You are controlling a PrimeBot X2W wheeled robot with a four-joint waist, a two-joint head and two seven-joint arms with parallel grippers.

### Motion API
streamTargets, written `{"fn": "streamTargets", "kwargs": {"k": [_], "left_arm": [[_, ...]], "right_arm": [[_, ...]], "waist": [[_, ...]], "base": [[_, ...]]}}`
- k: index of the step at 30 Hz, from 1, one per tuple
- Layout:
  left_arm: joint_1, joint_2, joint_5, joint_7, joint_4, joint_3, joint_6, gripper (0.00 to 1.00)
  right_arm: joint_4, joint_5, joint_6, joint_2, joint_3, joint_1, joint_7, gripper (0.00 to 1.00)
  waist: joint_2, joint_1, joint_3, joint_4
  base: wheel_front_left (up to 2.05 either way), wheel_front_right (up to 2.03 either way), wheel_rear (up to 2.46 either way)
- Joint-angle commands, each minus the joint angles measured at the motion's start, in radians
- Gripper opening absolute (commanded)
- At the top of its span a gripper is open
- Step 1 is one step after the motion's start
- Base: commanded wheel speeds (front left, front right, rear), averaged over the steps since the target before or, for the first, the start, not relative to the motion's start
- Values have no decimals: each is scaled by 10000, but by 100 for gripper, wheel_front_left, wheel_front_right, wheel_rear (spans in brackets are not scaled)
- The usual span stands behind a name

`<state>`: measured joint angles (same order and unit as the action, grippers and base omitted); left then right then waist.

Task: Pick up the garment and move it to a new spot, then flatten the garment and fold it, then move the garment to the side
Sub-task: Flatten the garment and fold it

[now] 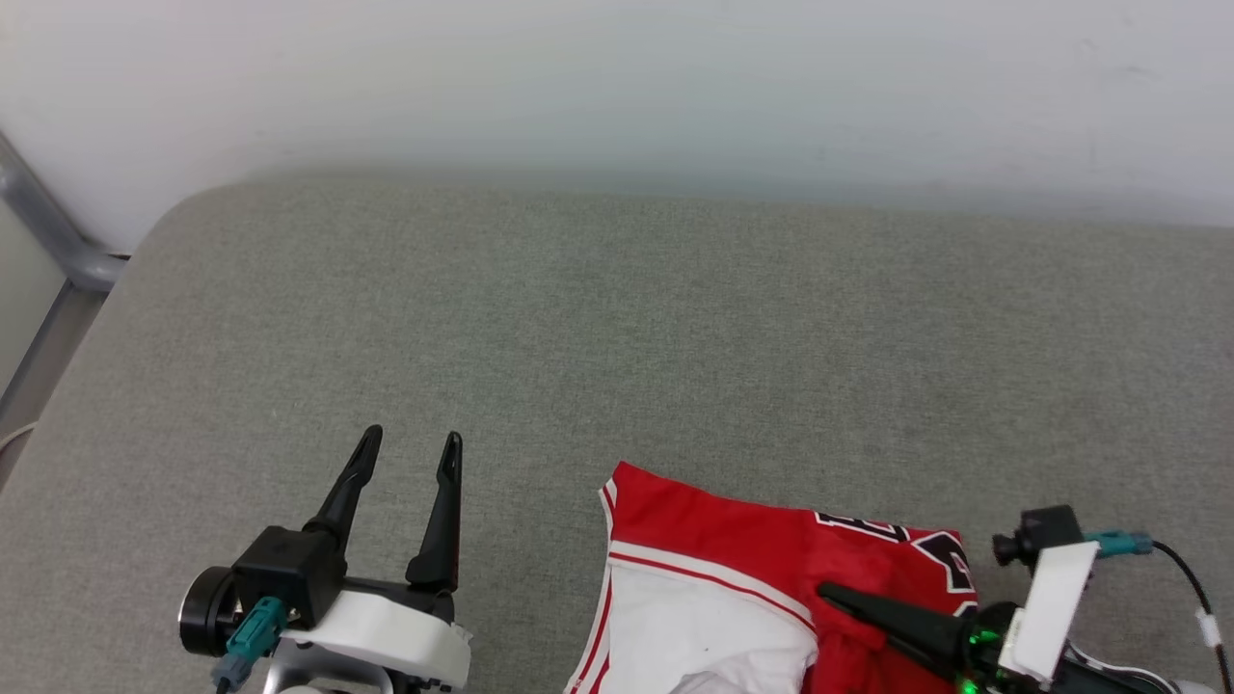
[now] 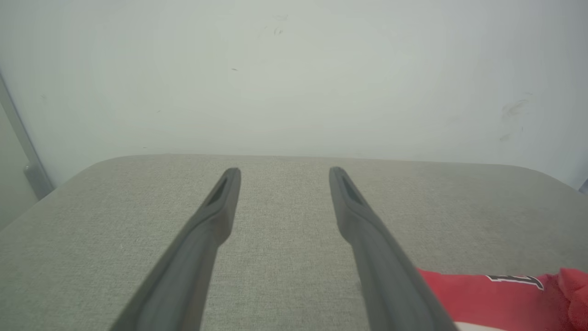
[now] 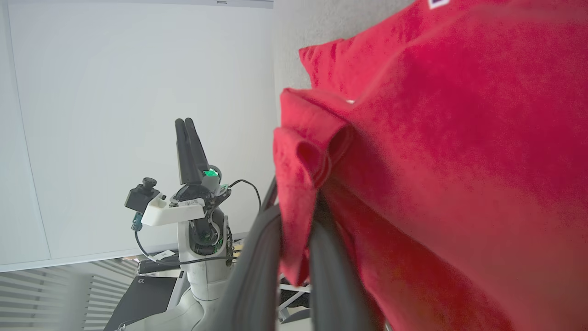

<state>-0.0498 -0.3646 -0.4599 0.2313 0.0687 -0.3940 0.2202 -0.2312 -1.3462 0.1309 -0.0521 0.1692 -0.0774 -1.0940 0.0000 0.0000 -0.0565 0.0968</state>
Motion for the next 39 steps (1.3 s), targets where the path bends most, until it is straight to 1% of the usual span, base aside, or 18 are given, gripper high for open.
{"fn": "streamTargets", "kwargs": {"k": [1,2,3,8,11,15,16,17,18,24,28,33,39], "left_arm": [[-163,47,78,-4,33,-33,-28,100],[-236,56,90,0,41,-41,-49,100],[-381,124,87,12,-4,-71,-70,100],[-763,256,127,109,-88,-91,-141,100],[-946,374,154,172,-179,-85,-179,100],[-1107,470,181,242,-346,-59,-276,100],[-1142,483,179,258,-394,-43,-298,100],[-1177,500,175,279,-442,-31,-322,100],[-1191,512,181,274,-495,-12,-333,100],[-1069,513,227,311,-738,43,-443,100],[-936,460,239,329,-839,87,-472,100],[-780,419,228,334,-912,169,-444,100],[-499,390,202,345,-1070,354,-285,100]], "right_arm": [[-4,-247,-6,26,-344,-158,230,0],[25,-415,-6,27,-706,-247,423,0],[95,-667,-6,27,-1411,-402,806,0],[128,-1062,-6,27,-2857,-935,1606,0],[-55,-767,-6,24,-3307,-1191,2092,0],[-440,-253,-6,26,-3602,-1344,2633,1],[-497,-170,-6,26,-3663,-1376,2751,29],[-514,-187,-4,26,-3736,-1378,2822,77],[-517,-252,-4,26,-3781,-1364,2903,100],[204,-183,-4,-59,-4002,-1329,3499,100],[967,496,-6,-453,-4035,-1179,4357,100],[1389,2195,-6,-983,-3637,-978,6243,100],[1509,4432,-6,-1444,-2576,-636,8294,100]], "waist": [[0,0,-198,162],[0,0,-322,223],[0,0,-511,343],[0,0,-1098,539],[0,0,-1405,603],[0,0,-1628,613],[0,0,-1648,598],[0,0,-1649,582],[0,0,-1623,551],[0,0,-1231,272],[0,0,-933,90],[0,0,-682,-104],[0,0,-381,-386]], "base": [[0,0,0],[0,0,0],[0,0,0],[0,0,0],[0,0,0],[0,0,0],[0,0,0],[0,0,0],[0,0,0],[0,0,0],[0,0,0],[0,0,0],[0,0,0]]}}
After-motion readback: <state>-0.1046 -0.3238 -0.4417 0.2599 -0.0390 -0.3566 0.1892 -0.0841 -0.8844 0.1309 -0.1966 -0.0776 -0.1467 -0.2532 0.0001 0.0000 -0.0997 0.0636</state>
